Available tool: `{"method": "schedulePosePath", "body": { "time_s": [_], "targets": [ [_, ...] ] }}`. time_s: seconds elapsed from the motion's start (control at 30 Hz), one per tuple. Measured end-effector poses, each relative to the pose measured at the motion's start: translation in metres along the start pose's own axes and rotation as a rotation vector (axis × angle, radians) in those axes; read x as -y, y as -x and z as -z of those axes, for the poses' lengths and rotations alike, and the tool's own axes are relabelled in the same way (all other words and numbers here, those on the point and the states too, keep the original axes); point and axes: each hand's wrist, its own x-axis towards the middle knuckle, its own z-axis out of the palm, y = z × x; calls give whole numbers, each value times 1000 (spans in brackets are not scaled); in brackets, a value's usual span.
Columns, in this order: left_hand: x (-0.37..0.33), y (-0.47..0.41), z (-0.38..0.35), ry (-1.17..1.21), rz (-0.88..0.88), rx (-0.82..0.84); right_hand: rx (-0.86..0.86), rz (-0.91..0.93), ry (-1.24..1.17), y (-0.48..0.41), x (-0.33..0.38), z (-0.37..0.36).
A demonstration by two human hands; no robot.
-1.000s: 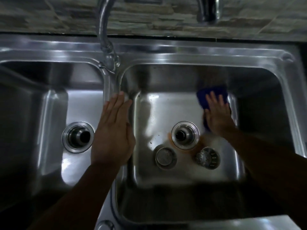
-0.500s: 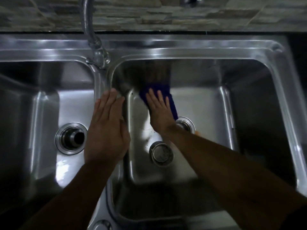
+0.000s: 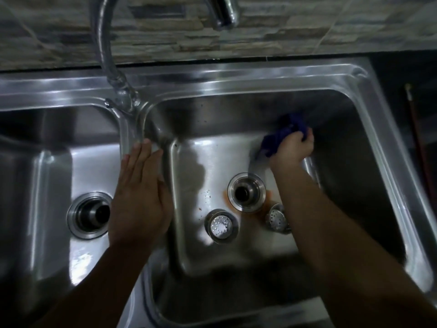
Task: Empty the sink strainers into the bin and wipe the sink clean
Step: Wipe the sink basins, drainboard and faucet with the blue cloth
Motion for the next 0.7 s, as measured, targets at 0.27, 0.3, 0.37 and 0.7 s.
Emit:
{"method": "schedulePosePath", "body": {
  "time_s": [0.27,0.3,0.37,0.7],
  "targets": [
    [6,-1,-2,-9,-18,11,145,139,-62,116,29,-92],
    [6,0,-2,-5,-16,16,194,184,-23,129,22,-95],
    [6,0,-2,-2,-19,22,282,222,1,131,11,-92],
    [0,0,1,24,-38,13,19,223,-95,3,24,-64]
  ]
}}
